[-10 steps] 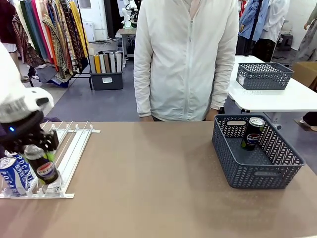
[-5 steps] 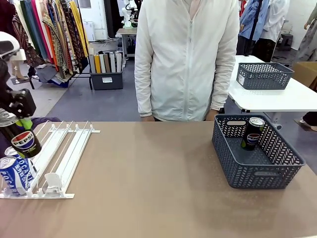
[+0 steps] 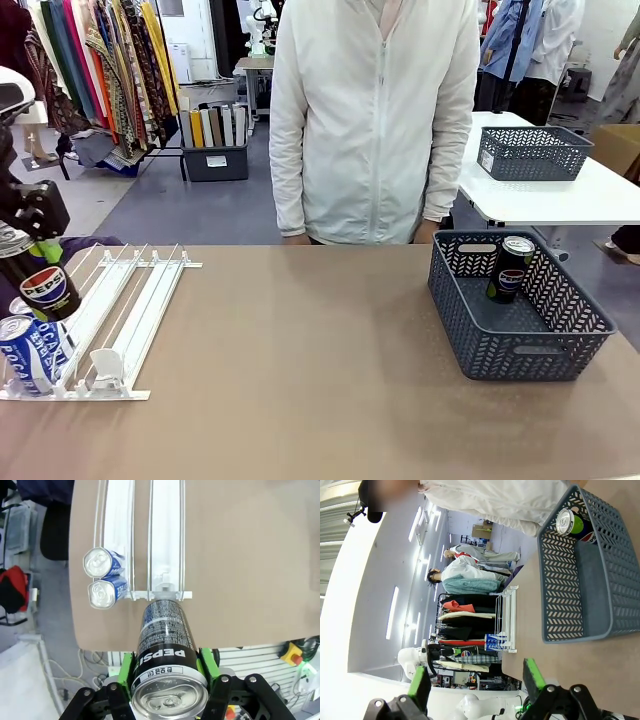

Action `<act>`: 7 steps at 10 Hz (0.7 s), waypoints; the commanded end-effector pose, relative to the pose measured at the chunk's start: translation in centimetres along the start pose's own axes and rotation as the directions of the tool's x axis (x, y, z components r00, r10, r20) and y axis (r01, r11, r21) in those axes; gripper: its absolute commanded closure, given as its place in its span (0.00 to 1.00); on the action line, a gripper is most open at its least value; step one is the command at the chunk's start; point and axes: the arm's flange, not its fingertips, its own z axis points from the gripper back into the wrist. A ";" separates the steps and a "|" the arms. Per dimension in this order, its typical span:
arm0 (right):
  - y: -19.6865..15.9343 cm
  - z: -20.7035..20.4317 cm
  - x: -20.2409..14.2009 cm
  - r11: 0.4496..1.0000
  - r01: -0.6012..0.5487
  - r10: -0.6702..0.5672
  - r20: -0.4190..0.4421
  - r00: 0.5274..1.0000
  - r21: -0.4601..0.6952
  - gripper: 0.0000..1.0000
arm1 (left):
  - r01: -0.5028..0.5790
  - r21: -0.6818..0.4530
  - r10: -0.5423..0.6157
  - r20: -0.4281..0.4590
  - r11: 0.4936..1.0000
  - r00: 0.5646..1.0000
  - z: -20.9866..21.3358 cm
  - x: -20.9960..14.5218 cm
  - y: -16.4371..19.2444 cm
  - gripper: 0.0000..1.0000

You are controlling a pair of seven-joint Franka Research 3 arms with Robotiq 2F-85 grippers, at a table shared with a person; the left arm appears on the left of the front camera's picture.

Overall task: Retrieve and store the cans from the dispenser.
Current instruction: Pick up the last remaining can from one row of the Automatic Can Dispenser and place it in the middle of the table.

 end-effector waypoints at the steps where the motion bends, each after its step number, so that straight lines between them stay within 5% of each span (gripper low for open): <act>1: 0.2 0.1 0.1 1.000 -0.023 0.023 0.003 1.000 0.013 0.00 | -0.018 -0.118 0.019 0.015 0.993 1.000 -0.9 0.5 -0.3 1.00; 3: 0.2 0.1 0.1 1.000 -0.023 0.023 0.003 1.000 0.013 0.00 | -0.033 -0.174 0.043 0.051 0.984 0.998 -3.2 1.1 -6.8 1.00; 7: 0.2 0.1 0.1 1.000 -0.023 0.023 0.003 1.000 0.013 0.00 | 0.119 -0.200 -0.113 0.043 0.973 0.993 -10.7 4.7 -22.8 1.00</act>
